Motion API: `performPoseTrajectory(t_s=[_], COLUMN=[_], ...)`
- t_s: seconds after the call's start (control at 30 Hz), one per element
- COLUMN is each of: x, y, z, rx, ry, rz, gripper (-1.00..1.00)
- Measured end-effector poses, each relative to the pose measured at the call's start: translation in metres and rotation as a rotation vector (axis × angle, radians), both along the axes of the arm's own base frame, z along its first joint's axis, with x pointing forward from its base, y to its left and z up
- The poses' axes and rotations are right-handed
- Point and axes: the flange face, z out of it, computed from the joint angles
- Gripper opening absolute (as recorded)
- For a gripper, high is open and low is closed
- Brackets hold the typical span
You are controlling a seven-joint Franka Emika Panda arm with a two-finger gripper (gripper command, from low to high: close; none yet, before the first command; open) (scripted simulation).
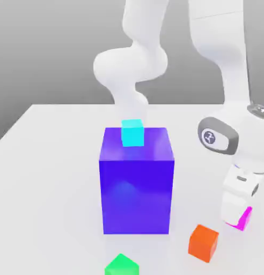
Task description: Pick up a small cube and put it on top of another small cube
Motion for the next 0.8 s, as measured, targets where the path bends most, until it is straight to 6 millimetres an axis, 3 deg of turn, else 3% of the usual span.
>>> performPoseTrajectory(t_s=[0.07, 0.23, 0.3, 0.53, 0.8], x=[0.000, 0.000, 0.013, 0.085, 0.147], y=[0.000, 0.000, -0.011, -0.084, -0.197], z=[0.000, 0.051, 0.062, 0.079, 0.098], rx=[-0.001, -0.001, 0.000, 0.002, 0.003], ry=[0.000, -0.001, 0.001, 0.002, 0.002], rz=[0.001, 0.001, -0.030, -0.209, -0.421], gripper=[-1.00, -1.00, -1.00, -1.00, -1.00])
